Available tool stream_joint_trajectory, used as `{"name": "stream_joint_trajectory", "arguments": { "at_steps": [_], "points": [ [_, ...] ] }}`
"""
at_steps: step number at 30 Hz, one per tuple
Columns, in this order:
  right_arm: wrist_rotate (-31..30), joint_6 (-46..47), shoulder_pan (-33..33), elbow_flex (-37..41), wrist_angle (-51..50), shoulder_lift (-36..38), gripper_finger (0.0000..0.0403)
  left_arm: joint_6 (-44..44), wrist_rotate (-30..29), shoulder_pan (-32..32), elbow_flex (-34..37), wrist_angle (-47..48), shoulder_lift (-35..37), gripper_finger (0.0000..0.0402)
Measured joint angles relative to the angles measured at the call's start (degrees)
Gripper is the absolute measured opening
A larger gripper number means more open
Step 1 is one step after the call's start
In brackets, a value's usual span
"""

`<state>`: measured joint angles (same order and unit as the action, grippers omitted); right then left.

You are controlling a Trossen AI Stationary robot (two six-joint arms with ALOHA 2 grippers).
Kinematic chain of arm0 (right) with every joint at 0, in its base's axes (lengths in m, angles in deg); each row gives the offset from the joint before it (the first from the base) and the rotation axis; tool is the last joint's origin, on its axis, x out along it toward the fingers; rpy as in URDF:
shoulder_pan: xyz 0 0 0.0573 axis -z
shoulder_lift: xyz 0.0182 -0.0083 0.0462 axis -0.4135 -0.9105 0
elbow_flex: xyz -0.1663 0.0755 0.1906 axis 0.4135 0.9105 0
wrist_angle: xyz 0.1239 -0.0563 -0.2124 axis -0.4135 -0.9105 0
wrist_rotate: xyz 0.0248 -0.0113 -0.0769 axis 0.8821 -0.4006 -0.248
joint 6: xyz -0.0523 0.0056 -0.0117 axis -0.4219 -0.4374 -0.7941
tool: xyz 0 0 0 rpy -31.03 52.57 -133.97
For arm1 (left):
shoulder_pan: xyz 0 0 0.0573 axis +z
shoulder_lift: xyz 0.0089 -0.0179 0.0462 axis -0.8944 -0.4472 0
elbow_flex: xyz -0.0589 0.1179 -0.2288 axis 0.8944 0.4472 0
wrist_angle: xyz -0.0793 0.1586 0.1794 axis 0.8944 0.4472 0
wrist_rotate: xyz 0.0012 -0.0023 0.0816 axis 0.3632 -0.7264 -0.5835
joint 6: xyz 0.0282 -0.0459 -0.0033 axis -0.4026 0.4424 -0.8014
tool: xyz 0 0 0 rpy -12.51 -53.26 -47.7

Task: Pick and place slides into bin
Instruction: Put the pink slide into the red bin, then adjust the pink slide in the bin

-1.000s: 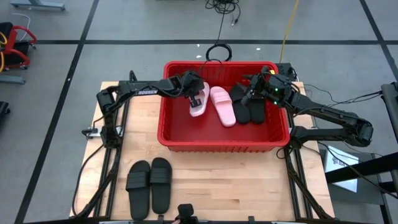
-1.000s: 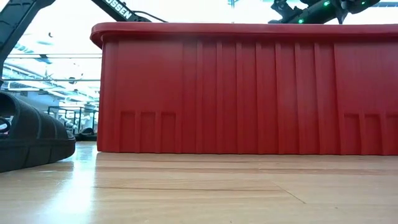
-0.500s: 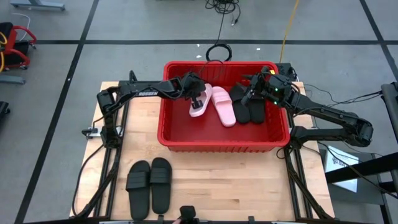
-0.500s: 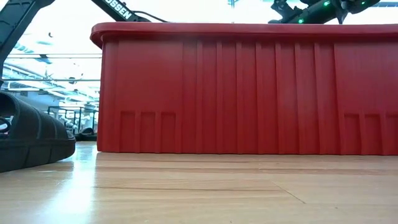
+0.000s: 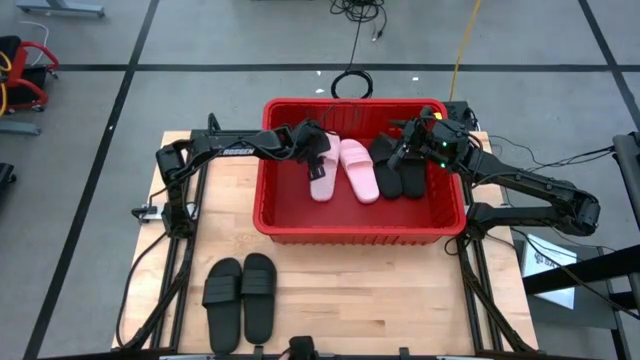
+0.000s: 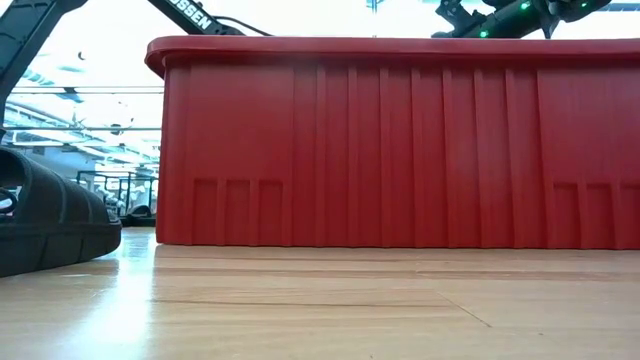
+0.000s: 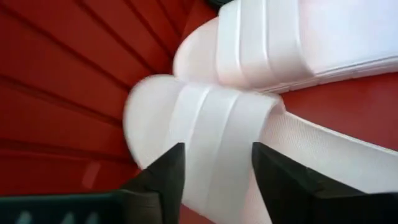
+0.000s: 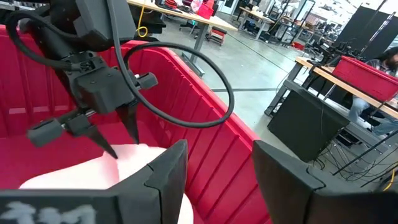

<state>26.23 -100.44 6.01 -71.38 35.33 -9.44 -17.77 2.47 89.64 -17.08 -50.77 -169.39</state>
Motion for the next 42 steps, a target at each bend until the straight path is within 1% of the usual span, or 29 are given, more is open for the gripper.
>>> {"name": "stream_joint_trajectory", "arguments": {
  "at_steps": [3,6,10,13,15,18,21,24,26,28,32,37,42],
  "points": [
    [0.0,0.0,0.0,0.0,0.0,0.0,0.0171,1.7,1.1,-0.1,0.0,1.1,0.0,0.0205],
    [0.0,0.0,0.0,0.0,0.0,0.0,0.0171,2.1,0.5,-0.4,0.0,2.5,0.3,0.0215],
    [0.0,0.1,0.0,0.0,0.0,0.0,0.0171,1.8,1.3,-1.0,0.0,5.2,2.4,0.0214],
    [0.0,0.1,0.0,0.0,0.0,0.0,0.0171,0.8,0.7,-1.4,0.0,7.0,5.2,0.0212],
    [0.0,0.1,0.0,0.0,-0.1,0.0,0.0171,0.5,-0.6,-1.6,-0.1,6.4,7.0,0.0212],
    [0.0,0.6,0.0,0.0,-0.2,-0.4,0.0171,-0.5,-0.8,-1.2,-0.2,5.1,8.3,0.0212],
    [1.2,1.6,0.5,0.0,-0.2,-1.8,0.0171,-1.2,-1.1,0.0,-0.1,4.0,8.4,0.0212],
    [5.7,1.7,0.9,0.0,-0.7,-3.7,0.0171,-1.2,-1.1,2.1,-0.1,3.8,7.7,0.0212],
    [7.7,1.7,1.0,0.0,-1.0,-4.9,0.0171,-0.9,0.6,3.7,-0.1,3.9,6.6,0.0212],
    [7.6,0.9,1.0,0.0,-1.1,-5.9,0.0171,-0.7,2.3,5.0,0.0,4.3,5.5,0.0211],
    [7.5,-2.5,1.1,0.0,-2.4,-7.5,0.0171,-0.8,2.6,5.8,0.0,4.5,4.7,0.0211],
    [7.6,-5.3,1.1,0.0,-5.3,-9.9,0.0171,-0.8,2.6,5.0,0.0,2.9,4.9,0.0211],
    [7.3,-8.1,1.1,0.0,-8.1,-14.3,0.0165,-0.8,2.7,4.0,0.0,0.9,5.1,0.0211]
  ]
}}
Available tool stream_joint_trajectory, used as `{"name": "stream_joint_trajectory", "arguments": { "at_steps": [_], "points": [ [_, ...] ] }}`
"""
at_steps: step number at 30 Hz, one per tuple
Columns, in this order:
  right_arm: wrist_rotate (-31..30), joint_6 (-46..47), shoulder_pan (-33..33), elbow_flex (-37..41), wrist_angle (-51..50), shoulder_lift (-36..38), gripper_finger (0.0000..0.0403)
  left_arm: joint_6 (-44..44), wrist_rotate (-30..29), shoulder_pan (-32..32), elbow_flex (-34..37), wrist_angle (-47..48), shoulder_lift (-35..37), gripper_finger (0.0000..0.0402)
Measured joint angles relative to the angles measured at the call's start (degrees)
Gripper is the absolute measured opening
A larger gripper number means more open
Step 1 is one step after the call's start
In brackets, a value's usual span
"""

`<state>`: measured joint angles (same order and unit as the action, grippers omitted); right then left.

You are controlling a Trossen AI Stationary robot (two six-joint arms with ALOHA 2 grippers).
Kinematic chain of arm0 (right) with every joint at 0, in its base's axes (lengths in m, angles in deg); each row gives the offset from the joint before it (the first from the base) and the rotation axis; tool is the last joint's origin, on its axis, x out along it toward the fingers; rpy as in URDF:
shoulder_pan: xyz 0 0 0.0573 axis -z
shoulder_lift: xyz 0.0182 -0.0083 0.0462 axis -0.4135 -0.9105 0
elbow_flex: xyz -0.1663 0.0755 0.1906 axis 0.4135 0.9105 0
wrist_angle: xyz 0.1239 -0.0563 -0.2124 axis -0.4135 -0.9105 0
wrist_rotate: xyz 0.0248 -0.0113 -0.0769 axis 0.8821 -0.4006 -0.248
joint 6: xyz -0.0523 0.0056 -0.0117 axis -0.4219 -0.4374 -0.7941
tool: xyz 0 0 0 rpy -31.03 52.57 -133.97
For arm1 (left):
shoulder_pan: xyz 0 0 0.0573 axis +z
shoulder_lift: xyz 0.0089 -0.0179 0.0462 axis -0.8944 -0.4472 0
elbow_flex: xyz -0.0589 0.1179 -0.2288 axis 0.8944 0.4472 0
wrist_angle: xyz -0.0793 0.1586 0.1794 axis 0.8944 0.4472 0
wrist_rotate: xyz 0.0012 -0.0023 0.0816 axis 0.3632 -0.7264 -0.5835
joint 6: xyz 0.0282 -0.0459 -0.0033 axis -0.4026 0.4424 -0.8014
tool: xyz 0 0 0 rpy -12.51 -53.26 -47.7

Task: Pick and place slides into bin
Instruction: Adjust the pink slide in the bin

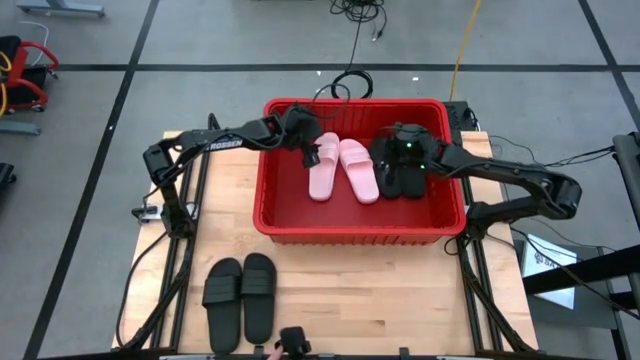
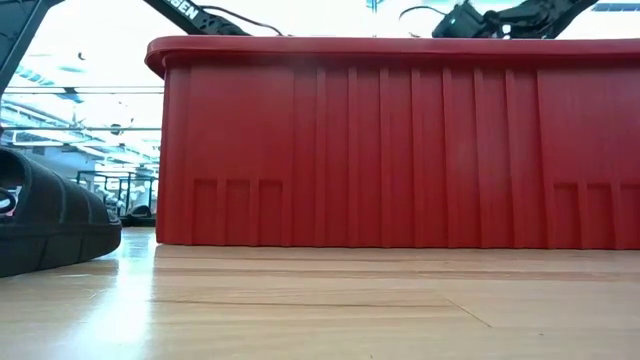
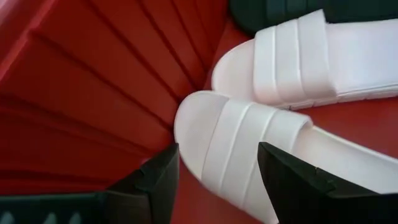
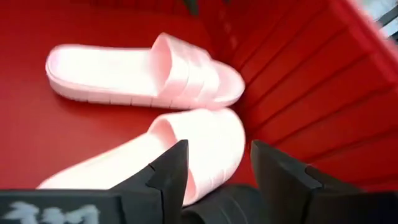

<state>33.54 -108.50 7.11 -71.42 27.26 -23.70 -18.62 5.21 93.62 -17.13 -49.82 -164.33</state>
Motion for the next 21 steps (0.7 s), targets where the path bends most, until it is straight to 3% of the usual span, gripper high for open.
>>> {"name": "stream_joint_trajectory", "arguments": {
  "at_steps": [9,21],
  "points": [
    [-0.2,-3.0,0.7,0.0,1.1,-8.2,0.0137,-0.3,-0.6,-1.2,0.0,-0.9,0.0,0.0211],
    [-1.8,-6.3,0.4,0.0,5.2,-15.9,0.0137,-0.5,-0.9,-1.1,0.0,-0.7,0.0,0.0211]
  ]
}}
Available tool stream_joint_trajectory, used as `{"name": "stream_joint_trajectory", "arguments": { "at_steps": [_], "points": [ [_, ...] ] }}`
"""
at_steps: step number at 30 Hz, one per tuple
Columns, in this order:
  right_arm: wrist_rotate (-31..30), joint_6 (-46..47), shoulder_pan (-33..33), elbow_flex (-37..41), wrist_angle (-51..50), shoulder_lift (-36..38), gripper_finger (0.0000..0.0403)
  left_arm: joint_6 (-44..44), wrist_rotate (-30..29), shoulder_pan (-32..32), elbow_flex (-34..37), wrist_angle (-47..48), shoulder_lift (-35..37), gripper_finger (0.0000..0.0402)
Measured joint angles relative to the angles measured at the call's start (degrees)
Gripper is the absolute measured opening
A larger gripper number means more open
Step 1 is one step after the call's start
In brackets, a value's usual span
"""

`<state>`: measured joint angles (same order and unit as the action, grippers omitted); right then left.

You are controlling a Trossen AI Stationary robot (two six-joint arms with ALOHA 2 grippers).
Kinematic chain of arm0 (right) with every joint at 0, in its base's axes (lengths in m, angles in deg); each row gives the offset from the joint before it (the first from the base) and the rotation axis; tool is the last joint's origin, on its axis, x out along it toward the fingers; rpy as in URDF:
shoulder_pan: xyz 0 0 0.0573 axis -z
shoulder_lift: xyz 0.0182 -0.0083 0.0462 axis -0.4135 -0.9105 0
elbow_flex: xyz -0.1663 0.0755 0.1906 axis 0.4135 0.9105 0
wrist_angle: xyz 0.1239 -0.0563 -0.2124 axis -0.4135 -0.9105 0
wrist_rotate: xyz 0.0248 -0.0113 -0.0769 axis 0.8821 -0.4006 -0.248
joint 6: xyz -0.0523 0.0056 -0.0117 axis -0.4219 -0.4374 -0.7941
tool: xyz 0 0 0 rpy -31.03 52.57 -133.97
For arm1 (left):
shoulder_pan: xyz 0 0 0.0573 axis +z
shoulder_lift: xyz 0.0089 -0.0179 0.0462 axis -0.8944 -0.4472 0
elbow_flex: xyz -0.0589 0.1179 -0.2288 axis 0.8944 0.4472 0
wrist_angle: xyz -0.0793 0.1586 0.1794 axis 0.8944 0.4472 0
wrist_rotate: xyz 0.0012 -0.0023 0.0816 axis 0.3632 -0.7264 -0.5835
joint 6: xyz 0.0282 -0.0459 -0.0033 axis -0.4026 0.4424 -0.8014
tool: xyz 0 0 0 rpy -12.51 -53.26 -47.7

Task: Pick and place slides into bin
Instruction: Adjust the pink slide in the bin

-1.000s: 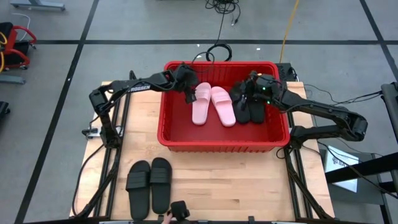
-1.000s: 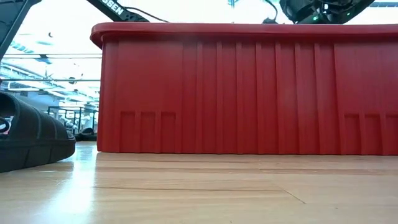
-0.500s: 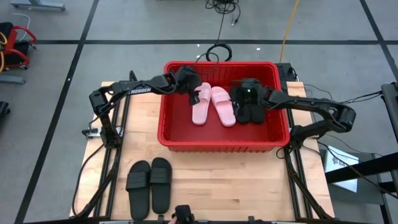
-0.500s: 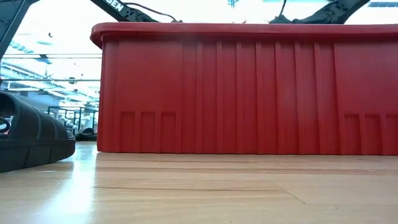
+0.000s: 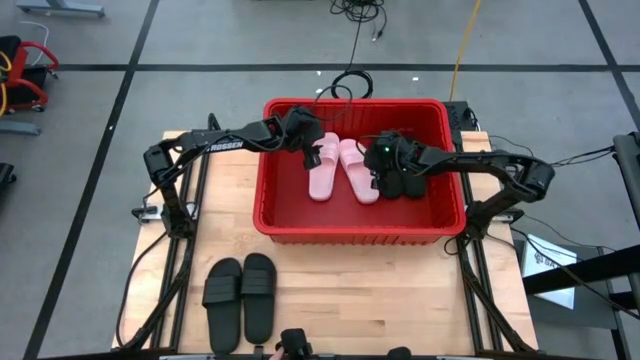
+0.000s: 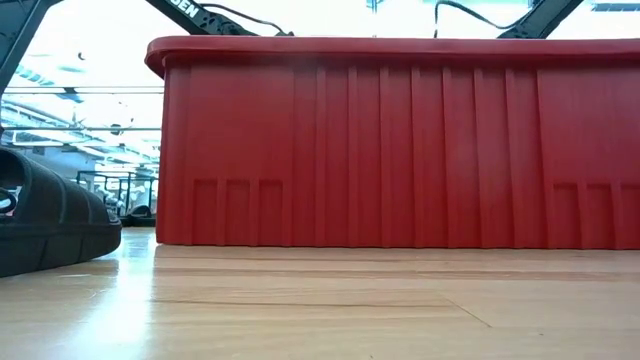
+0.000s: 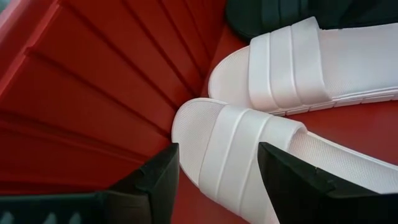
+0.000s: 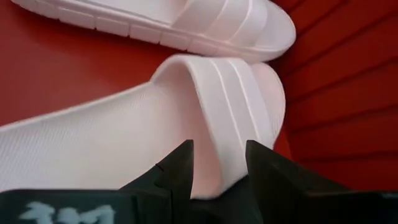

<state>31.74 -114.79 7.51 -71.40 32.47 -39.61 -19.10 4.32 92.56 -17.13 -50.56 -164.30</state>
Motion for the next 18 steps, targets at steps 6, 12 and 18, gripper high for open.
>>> {"name": "stream_joint_trajectory", "arguments": {
  "at_steps": [6,12,18],
  "points": [
    [-0.3,-0.7,-0.6,0.0,3.6,-2.2,0.0137,0.0,0.0,0.0,0.0,0.0,0.0,0.0211],
    [-5.4,-1.0,-0.9,0.0,3.5,-3.1,0.0137,0.0,0.0,0.0,0.0,0.0,0.0,0.0211],
    [-4.2,-1.4,-0.9,0.0,2.8,-3.3,0.0137,0.4,0.0,0.0,0.0,0.1,0.0,0.0211]
  ]
}}
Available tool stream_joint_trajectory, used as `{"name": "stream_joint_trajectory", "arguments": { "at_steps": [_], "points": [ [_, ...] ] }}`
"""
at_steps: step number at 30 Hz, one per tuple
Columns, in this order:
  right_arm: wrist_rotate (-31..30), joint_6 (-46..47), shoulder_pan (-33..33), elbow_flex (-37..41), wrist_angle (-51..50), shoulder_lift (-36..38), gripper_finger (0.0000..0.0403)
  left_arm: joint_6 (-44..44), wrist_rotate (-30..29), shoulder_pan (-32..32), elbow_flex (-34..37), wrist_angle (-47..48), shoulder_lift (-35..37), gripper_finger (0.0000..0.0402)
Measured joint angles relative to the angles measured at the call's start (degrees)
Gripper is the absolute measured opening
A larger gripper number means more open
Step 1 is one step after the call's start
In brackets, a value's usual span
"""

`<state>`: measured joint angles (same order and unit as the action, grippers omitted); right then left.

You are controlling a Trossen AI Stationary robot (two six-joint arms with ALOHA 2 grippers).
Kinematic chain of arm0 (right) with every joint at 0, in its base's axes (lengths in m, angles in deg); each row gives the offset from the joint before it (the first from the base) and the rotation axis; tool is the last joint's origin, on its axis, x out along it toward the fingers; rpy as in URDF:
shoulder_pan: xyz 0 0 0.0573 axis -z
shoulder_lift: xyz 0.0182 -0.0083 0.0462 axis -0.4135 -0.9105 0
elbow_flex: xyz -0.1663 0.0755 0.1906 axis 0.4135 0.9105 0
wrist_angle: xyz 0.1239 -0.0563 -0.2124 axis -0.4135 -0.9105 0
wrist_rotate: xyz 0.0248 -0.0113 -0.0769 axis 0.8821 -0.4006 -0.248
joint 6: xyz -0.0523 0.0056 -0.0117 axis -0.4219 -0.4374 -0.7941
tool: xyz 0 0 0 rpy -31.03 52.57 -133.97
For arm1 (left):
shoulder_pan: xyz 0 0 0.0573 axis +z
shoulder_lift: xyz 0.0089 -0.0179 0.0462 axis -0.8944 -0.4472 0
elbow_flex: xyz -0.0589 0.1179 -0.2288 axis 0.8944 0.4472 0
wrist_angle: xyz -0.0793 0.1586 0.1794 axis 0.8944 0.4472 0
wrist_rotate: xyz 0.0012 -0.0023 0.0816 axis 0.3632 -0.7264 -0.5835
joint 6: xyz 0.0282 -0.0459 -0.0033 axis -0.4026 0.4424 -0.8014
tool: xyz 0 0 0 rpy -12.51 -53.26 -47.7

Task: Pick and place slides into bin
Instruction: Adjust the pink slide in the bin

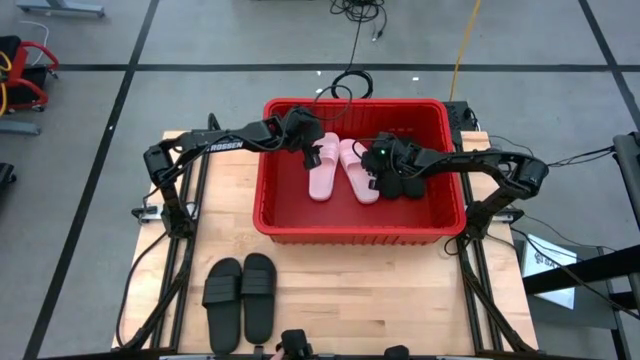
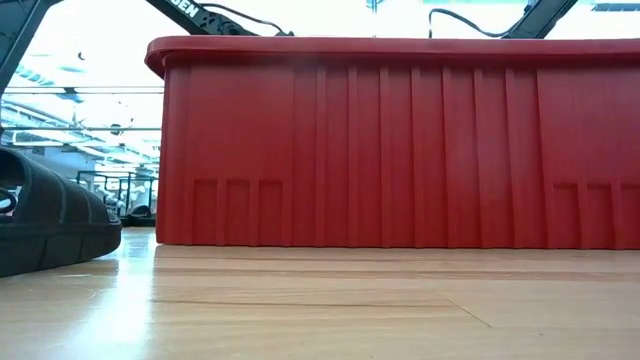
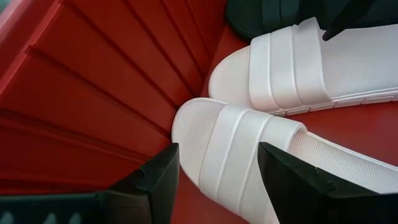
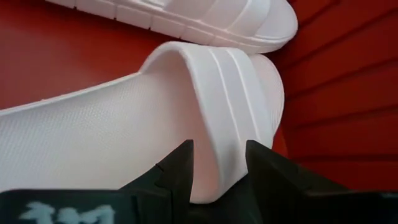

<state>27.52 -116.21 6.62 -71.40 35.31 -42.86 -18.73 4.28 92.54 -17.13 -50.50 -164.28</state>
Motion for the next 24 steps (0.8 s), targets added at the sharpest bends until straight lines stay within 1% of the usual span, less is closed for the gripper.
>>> {"name": "stream_joint_trajectory", "arguments": {
  "at_steps": [4,7,10,16,24],
  "points": [
    [0.0,-0.8,0.0,0.0,0.1,0.0,0.0136,0.1,0.0,0.0,0.0,0.0,0.0,0.0211],
    [0.0,-0.7,0.0,0.0,0.3,0.0,0.0125,0.4,0.0,0.0,0.0,0.0,0.0,0.0211],
    [-0.1,-0.7,0.1,0.0,0.1,0.0,0.0096,0.7,0.0,0.0,0.0,0.0,0.0,0.0211],
    [-0.1,0.7,0.1,0.0,-0.3,0.0,0.0012,0.7,0.0,0.0,0.0,0.0,0.0,0.0211],
    [-0.3,4.1,0.1,0.0,-0.2,0.0,0.0003,1.3,0.0,0.0,0.0,0.0,0.0,0.0211]
  ]
}}
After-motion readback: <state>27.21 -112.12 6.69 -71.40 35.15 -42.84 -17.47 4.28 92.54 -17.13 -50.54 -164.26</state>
